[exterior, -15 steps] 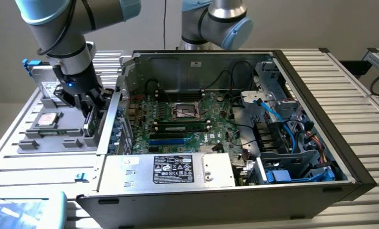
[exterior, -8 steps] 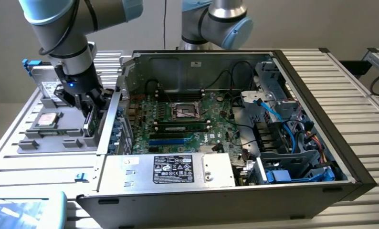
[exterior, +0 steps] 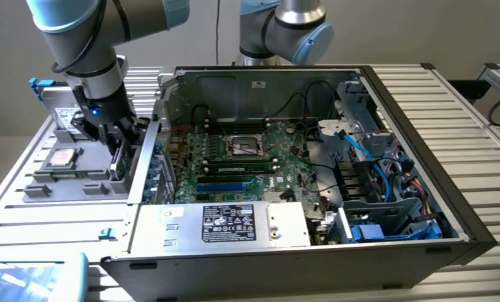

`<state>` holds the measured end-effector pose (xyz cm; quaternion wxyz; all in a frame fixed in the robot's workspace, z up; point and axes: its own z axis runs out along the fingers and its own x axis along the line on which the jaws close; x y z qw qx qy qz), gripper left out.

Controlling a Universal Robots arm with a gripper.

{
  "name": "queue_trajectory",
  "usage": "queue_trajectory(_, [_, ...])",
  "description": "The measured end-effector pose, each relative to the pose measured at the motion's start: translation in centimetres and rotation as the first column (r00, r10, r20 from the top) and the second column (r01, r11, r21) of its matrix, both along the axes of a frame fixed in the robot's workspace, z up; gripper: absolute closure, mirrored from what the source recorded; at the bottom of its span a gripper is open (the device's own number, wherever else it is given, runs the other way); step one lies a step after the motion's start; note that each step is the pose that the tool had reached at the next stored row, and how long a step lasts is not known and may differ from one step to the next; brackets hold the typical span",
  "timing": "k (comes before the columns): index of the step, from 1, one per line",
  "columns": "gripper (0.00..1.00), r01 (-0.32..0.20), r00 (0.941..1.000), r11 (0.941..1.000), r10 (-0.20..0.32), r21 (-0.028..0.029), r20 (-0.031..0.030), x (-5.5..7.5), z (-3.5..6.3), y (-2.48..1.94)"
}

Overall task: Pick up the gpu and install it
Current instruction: 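Pick up the gpu and move the gpu toward the slot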

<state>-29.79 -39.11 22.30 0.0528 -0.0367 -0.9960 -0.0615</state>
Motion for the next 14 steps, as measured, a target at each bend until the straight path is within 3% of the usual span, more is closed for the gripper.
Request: queue_trajectory(14, [0.56, 0.000, 1.0000, 1.0000, 0.000, -0.0003, 0.0001, 0.17, -0.03, 0.00])
